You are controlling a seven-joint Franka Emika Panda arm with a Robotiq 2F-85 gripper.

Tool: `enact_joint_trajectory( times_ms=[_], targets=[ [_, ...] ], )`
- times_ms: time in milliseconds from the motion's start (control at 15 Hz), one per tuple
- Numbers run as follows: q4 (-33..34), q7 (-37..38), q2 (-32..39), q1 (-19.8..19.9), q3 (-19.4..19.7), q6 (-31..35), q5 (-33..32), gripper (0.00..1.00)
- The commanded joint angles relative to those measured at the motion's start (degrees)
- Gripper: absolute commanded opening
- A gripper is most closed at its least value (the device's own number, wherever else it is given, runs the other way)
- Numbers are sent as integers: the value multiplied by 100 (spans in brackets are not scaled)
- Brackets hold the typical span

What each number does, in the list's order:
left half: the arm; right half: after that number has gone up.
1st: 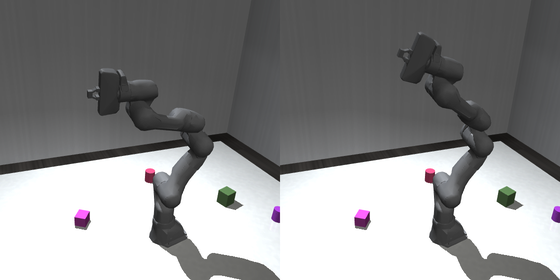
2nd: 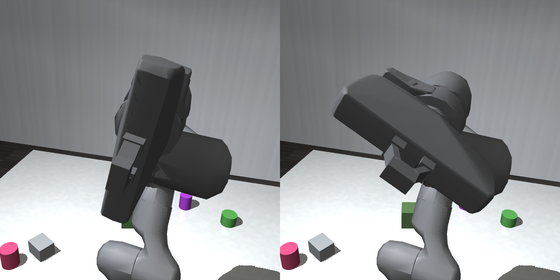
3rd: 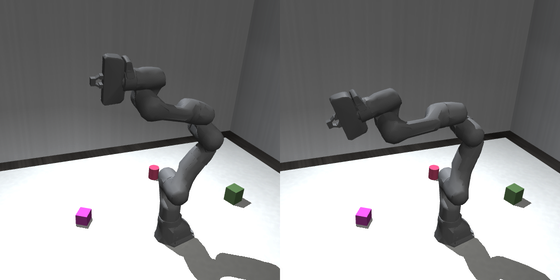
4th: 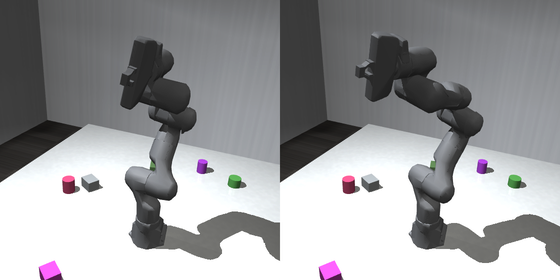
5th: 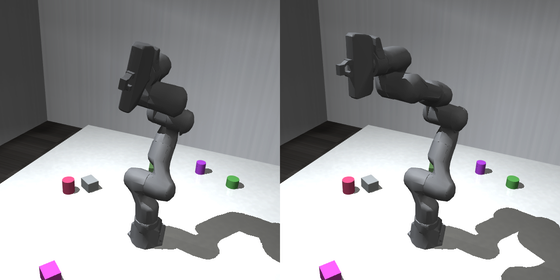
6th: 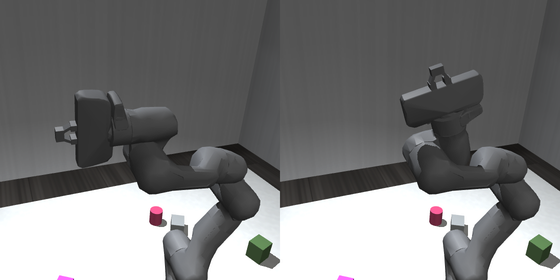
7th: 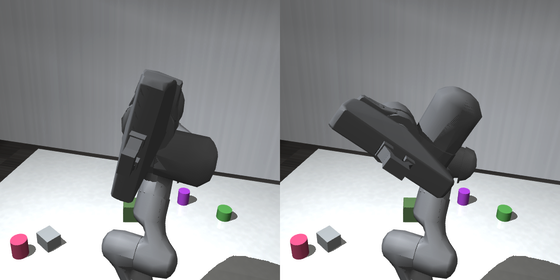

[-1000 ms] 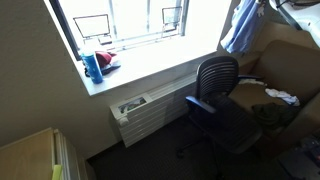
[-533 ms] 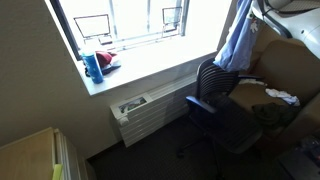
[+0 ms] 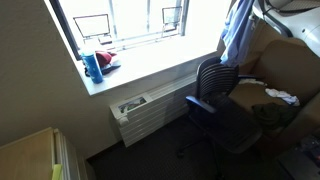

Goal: Hang the blue shirt on the back of the chair

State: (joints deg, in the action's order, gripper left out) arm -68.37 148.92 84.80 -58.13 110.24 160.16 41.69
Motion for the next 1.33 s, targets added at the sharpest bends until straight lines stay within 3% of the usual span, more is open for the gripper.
enact_joint_trajectory(
  times_ms=[0, 67, 200, 267, 533, 867, 933, 1267],
  targets=[
    [318, 0, -1, 357, 499, -11, 736, 0],
    [720, 7, 7, 601, 817, -220, 1293, 0],
    [708, 242, 10, 678, 1116, -37, 1767, 0],
    [596, -6, 0, 647, 1205, 88, 2323, 0],
    [1221, 141, -34, 707, 1018, -359, 3584, 0],
    [1957, 10, 20, 739, -42, -83, 4683, 0],
    [2146, 10, -308, 648, -918, 218, 4155, 0],
    [3615, -71, -423, 1510, -3017, 308, 3799, 0]
  ],
)
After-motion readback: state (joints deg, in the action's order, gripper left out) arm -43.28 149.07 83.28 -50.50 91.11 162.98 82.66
